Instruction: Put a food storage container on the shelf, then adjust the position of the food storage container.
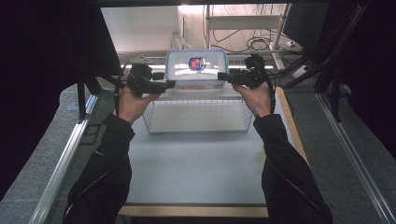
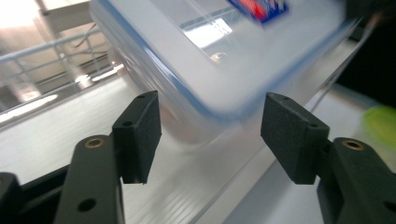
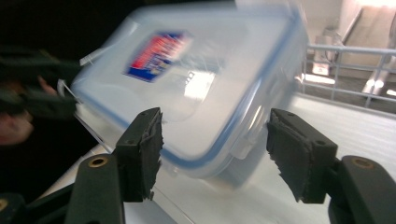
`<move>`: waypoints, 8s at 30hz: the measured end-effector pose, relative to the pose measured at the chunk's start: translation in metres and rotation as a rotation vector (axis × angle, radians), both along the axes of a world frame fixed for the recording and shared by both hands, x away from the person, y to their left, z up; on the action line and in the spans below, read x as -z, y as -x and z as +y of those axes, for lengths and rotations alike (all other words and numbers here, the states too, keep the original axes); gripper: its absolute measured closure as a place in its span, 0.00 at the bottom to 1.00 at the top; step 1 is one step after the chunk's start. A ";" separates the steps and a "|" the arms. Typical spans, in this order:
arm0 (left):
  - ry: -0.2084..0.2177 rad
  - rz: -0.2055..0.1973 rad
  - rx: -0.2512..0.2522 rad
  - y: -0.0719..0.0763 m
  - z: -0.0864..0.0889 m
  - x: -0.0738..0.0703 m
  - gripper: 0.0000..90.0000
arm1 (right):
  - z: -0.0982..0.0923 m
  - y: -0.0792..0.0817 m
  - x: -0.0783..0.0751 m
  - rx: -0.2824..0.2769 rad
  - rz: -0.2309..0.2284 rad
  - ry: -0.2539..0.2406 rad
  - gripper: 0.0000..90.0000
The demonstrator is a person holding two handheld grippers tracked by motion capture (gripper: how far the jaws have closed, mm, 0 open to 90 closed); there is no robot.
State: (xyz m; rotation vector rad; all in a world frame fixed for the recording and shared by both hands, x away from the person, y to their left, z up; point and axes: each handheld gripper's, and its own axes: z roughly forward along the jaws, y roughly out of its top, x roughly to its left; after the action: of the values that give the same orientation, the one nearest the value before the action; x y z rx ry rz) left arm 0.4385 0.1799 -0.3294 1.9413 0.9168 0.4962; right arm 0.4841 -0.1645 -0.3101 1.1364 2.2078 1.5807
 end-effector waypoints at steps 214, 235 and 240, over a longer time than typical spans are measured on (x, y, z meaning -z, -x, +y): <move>-0.124 -0.003 0.098 0.182 -0.002 0.187 0.03 | -0.143 0.158 0.184 0.170 0.257 0.431 1.00; -0.137 0.002 0.102 0.182 -0.003 0.188 0.03 | -0.095 0.134 0.196 0.036 0.248 0.398 1.00; -0.137 0.002 0.101 0.182 -0.003 0.188 0.03 | -0.084 0.130 0.196 0.003 0.241 0.370 1.00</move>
State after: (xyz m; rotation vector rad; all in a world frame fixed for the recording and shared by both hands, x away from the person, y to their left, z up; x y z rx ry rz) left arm 0.2568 0.1765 -0.5174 2.1010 0.7997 0.5098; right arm 0.3542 -0.2482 -0.5060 1.2630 2.5073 1.0122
